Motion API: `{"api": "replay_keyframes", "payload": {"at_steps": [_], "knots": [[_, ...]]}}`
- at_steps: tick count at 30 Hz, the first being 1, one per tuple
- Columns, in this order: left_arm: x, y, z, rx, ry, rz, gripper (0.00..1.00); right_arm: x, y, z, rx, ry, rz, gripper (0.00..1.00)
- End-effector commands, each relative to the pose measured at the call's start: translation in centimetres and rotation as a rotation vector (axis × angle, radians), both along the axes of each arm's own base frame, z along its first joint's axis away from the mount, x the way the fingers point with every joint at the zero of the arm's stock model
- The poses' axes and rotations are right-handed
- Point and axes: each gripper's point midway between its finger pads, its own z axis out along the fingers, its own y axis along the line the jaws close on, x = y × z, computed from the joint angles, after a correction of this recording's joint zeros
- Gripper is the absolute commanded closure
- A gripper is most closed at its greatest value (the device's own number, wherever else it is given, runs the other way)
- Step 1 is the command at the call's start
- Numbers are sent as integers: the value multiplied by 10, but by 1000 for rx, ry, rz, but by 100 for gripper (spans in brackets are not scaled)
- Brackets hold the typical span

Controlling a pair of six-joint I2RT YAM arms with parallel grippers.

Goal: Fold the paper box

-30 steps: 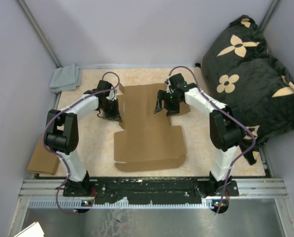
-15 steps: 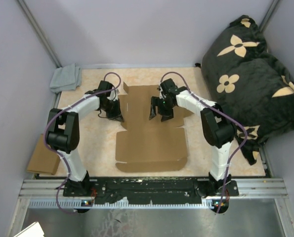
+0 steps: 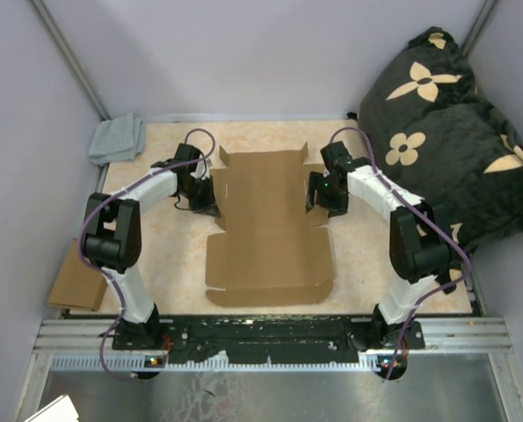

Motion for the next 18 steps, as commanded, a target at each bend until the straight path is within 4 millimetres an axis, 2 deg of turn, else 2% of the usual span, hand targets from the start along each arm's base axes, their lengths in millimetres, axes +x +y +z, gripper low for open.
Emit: {"api": "replay_keyframes", "payload": {"at_steps": [1,11,18], "knots": [[-4,1,-11,14,19,-14,100,-7,-3,-15,-47,23,13,32],[-1,0,-10,14,16,-13,100,-6,-16,-36,-120,48,-25,33],[1,-1,-9,13,14,-15,100,6,-5,-51,-76,49,0,33]]}}
